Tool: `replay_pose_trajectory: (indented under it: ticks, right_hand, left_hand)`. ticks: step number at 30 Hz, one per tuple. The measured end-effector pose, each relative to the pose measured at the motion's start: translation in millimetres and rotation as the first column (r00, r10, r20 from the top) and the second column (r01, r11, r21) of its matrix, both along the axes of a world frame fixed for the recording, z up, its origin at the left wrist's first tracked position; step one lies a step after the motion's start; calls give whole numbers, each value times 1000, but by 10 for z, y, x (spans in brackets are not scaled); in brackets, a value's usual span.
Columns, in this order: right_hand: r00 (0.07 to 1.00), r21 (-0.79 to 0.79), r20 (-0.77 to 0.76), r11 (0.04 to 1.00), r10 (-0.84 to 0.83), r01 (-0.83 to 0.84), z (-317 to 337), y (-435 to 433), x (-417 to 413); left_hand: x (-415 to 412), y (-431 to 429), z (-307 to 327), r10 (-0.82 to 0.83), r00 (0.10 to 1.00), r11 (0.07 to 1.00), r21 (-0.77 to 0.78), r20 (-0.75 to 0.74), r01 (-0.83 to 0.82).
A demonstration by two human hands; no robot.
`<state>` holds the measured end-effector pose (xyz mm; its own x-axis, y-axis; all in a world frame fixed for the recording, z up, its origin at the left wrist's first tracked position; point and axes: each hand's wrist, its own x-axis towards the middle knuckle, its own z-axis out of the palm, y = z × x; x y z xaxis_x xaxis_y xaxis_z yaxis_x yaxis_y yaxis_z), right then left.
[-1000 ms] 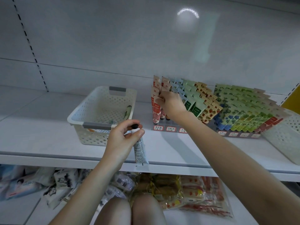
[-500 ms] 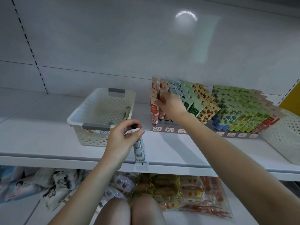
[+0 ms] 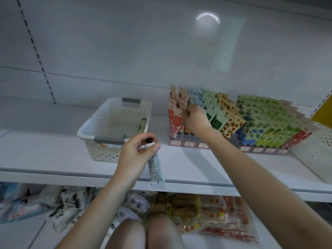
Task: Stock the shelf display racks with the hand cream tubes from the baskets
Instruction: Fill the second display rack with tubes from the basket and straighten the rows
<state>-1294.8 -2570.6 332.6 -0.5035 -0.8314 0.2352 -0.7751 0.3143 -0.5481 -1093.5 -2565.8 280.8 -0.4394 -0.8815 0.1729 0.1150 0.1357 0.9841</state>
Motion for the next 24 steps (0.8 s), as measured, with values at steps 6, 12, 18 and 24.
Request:
replay_pose_trajectory:
  ticks: [6,12,18,24]
  right_hand:
    - [998,18,-44,999,34,-33,36,4,48]
    - [991,4,-123,998,62,-62,29,-29,95]
    - [987,23,-139,997,80,-77,41,-38,98]
    - [988,21,-133,997,80,-78,58,-25,117]
  left_hand:
    - [-10,22,12,-4,1000,1000,-1,-4,4]
    - [-1,2,4,1,1000,1000,19,-10,0]
    - [0,-5,-5,5,1000,1000,21,-6,-5]
    - [7,7,2,16,1000,1000,15,5,-16]
